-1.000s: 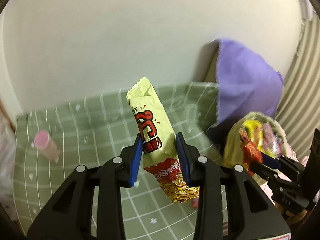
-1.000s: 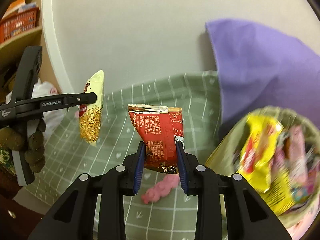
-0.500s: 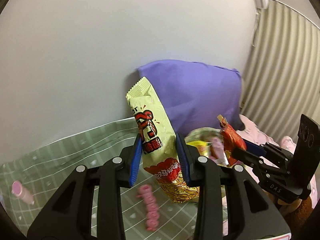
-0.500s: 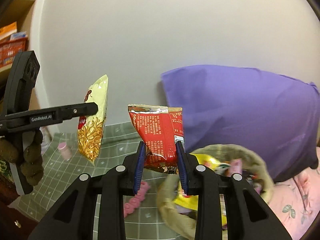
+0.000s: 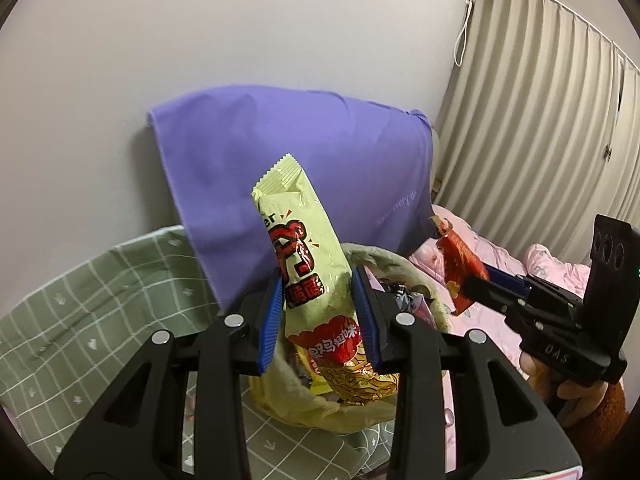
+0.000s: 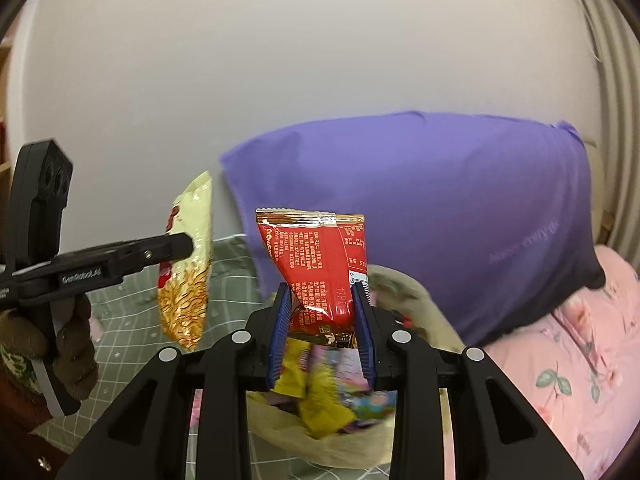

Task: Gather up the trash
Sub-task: 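Carry the wafer wrapper and red packet over the yellow bag, then open both tools to drop the wrappers into the yellow bag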

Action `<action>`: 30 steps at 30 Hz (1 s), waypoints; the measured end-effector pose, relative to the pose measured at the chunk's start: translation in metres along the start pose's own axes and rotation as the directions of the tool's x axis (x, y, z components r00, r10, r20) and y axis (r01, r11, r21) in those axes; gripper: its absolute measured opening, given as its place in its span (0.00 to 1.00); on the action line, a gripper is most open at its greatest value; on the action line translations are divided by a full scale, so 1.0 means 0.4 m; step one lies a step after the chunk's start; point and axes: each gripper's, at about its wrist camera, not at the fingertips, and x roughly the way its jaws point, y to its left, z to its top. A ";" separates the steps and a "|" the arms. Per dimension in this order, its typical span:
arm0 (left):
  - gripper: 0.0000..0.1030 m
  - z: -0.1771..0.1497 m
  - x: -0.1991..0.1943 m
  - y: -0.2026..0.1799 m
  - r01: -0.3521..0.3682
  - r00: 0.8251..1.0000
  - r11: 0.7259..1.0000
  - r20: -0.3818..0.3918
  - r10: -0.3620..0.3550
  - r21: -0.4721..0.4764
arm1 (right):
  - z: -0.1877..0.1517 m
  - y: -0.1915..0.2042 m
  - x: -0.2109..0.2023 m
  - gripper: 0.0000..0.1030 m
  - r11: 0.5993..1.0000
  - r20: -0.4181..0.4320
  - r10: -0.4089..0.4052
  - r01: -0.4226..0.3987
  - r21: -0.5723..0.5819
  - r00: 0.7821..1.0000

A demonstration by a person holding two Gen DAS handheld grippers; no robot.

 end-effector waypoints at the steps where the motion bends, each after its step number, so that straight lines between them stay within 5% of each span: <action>1: 0.31 -0.003 0.018 -0.003 0.005 1.000 1.000 -0.008 -0.005 -0.001 | -0.003 -0.017 0.009 0.28 1.000 -0.013 -0.004 0.004 0.007 1.000; 8: 0.31 -0.051 0.160 -0.012 0.032 0.992 0.999 -0.118 -0.033 -0.006 | -0.009 -0.080 0.081 0.28 1.000 -0.100 0.019 -0.019 -0.002 0.995; 16: 0.29 -0.133 0.302 -0.010 0.054 0.962 0.997 -0.270 -0.035 0.061 | -0.024 -0.089 0.193 0.28 0.995 -0.220 0.080 -0.091 -0.041 0.972; 30: 0.29 -0.135 0.353 -0.007 0.056 0.945 0.996 -0.326 -0.032 0.063 | -0.081 -0.096 0.262 0.28 0.982 -0.271 0.038 -0.086 -0.168 0.962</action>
